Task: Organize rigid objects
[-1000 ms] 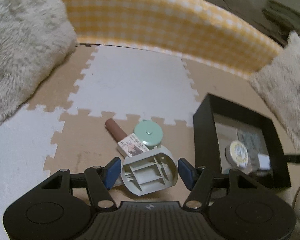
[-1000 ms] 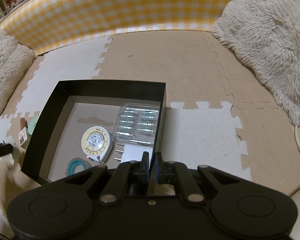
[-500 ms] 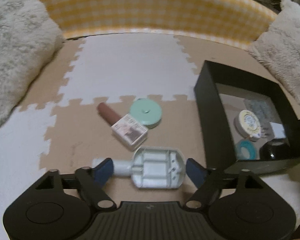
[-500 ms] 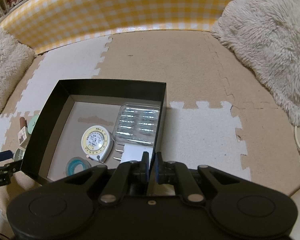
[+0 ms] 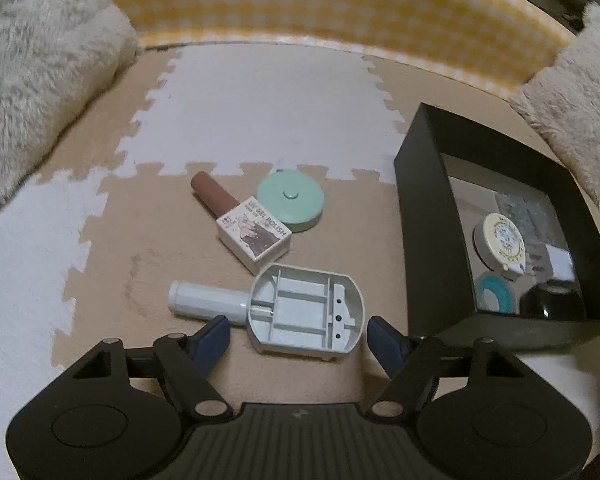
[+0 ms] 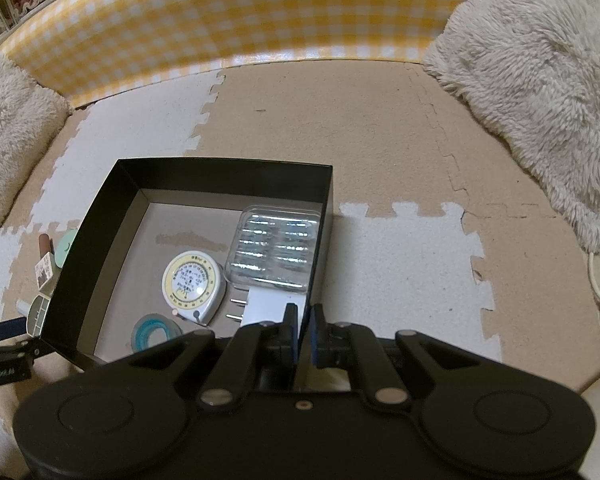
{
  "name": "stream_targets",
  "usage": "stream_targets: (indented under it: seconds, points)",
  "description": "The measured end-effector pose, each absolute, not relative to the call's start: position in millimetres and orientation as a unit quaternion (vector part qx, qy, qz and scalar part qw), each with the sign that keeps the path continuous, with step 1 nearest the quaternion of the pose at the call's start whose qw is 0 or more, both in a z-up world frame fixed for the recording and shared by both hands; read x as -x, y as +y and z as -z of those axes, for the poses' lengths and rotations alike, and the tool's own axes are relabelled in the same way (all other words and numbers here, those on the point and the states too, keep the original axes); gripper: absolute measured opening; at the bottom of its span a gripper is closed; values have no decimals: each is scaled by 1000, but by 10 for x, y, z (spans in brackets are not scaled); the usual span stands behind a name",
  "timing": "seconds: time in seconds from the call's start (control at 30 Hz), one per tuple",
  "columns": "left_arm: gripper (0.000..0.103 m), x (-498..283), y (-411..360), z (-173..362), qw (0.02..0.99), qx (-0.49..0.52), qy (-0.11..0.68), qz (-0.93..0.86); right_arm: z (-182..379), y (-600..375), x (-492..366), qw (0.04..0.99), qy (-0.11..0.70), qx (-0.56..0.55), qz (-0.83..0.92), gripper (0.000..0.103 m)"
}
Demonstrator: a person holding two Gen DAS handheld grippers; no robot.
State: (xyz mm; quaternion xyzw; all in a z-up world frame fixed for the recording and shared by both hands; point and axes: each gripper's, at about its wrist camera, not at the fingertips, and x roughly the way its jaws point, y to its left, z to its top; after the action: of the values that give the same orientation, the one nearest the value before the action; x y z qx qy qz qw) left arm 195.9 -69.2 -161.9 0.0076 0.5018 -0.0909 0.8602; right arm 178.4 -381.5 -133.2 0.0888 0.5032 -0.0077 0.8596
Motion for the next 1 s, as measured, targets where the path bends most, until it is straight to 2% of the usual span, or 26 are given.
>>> stream_targets:
  seconds: [0.2,0.3,0.87,0.93,1.0]
  points:
    - [72,-1998,-726,1668,860,-17,503,82,1330,-3808,-1788,859,504,-88,8,7]
    - [65,-2021,-738,1672,864,-17,496,82,1334,-3803,-1790,859,505,-86,9,7]
    - [63,-1901,-683,1374,884,23,455,106,1345,-3820,-1788,858,506,-88,8,7]
    - [26,-1904,-694,1398,879,21,463,113,1344,-3816,-1789,858,506,-87,8,7]
    - [27,-1893,-704,1420,876,12,469,111,1346,-3817,-1788,858,506,-87,8,7]
